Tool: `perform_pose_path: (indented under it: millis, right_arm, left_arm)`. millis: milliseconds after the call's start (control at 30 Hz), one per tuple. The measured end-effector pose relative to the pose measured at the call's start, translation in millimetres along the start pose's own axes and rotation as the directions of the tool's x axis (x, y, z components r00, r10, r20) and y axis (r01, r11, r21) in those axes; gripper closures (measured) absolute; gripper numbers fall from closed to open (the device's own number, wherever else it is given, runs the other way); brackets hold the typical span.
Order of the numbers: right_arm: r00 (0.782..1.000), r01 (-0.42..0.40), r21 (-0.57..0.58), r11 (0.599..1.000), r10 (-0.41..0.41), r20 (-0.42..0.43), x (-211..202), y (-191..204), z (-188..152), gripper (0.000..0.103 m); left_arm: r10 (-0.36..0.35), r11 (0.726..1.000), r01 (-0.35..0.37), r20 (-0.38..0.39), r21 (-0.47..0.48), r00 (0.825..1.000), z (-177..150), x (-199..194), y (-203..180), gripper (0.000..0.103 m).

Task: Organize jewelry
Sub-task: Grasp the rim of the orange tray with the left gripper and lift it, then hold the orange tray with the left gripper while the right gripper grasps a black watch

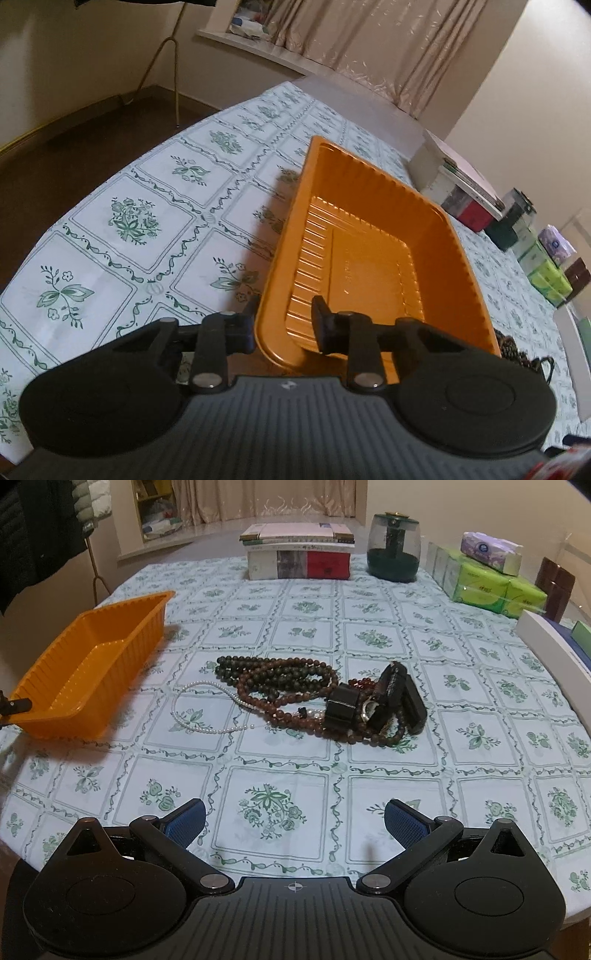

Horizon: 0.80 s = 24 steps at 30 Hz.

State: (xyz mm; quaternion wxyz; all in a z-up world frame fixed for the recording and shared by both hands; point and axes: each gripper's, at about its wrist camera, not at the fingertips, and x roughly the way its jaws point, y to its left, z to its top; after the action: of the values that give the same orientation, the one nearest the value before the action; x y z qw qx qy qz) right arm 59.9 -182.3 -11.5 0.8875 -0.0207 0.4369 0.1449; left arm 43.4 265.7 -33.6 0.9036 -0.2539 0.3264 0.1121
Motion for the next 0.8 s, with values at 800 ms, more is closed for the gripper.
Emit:
perform_pose_path:
  millis: [800]
  right_arm:
    - [1.0, -0.006, 0.01, 1.0, 0.006, -0.004, 9.9, 3.8, 0.3, 0.001]
  left_arm:
    - [0.063, 0.992, -0.061, -0.009, 0.113, 0.998, 8.7, -2.9, -28.1, 0.099]
